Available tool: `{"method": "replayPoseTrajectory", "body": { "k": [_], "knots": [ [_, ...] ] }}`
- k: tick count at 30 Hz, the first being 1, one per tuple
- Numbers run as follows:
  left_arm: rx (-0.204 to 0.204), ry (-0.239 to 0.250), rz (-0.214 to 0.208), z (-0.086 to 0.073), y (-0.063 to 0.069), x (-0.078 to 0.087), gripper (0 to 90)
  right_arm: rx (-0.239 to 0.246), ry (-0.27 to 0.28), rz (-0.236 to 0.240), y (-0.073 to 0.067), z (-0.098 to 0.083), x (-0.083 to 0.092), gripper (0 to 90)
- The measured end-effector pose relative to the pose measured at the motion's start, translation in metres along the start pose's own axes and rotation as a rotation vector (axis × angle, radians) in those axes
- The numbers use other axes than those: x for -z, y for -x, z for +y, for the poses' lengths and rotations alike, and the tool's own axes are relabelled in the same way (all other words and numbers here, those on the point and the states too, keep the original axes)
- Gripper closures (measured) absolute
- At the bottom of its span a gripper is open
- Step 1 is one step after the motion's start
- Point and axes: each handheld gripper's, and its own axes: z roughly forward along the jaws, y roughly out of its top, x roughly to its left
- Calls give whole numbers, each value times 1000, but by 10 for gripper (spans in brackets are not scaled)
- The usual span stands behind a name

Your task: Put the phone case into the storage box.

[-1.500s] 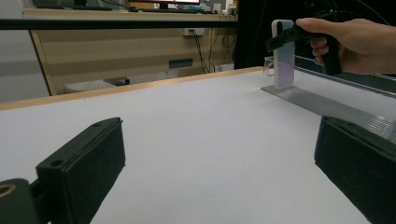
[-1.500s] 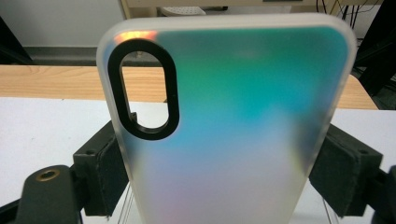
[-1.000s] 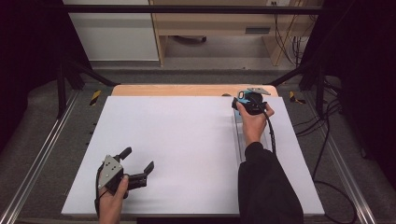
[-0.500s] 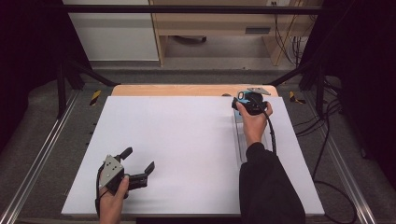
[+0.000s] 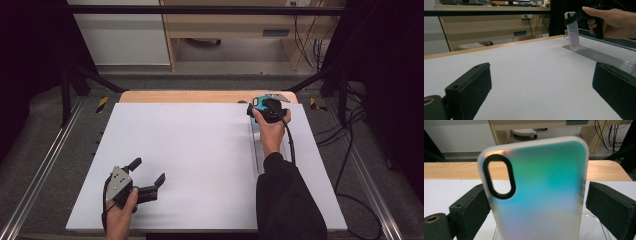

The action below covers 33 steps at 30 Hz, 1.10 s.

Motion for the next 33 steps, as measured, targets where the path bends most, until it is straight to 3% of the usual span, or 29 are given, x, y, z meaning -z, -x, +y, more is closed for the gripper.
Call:
{"method": "replayPoseTrajectory", "body": {
  "k": [25,33],
  "knots": [
    [1,7,2,1,0,1,17,16,27,18,-3,7,13,55],
    [5,19,2,2,0,1,17,-13,23,47,-1,13,23,52]
  ]
}}
